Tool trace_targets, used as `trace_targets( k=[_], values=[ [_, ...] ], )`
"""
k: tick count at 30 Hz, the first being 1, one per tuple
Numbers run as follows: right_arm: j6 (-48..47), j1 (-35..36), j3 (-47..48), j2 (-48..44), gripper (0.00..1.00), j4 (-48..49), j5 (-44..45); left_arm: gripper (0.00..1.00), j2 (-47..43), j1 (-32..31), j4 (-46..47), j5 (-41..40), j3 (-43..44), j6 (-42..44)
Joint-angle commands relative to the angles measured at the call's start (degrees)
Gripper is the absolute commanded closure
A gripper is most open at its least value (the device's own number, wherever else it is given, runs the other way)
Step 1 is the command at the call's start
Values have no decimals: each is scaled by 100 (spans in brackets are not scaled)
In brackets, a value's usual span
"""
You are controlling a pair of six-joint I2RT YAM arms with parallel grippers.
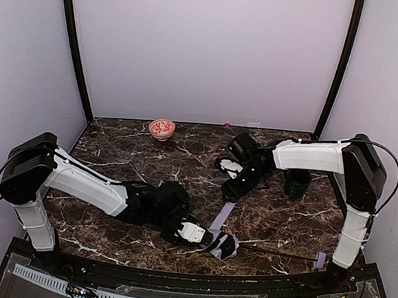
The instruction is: Put away the umbrella
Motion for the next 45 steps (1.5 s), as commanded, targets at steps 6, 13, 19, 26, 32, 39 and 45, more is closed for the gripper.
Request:
trace_targets(
  k=[6, 13, 19, 26, 32, 39, 45],
  values=[
    [-945, -115, -272, 290, 35, 39, -334, 100, 259, -88, -1327, -65, -334, 254],
    [-1212, -154, -244, 681, 37, 21, -16, 100, 251, -94, -1323, -54, -308, 236],
    [-1328, -183, -258, 765, 47, 11, -92, 100, 248, -99, -1330, -44, -308, 205],
    [-1233, -180, -345, 700, 94, -21, -640, 100, 273, -105, -1338, -129, -308, 194],
    [-1016, -246, -350, 363, 100, 44, -828, 100, 201, -114, -1265, -281, -296, 143],
    [-558, -558, -89, -407, 100, 895, -233, 100, -375, -185, -1002, -442, -333, 376],
    [-567, -558, -157, -791, 100, 1550, 355, 100, -371, -363, -1126, -526, -223, 727]
  ],
)
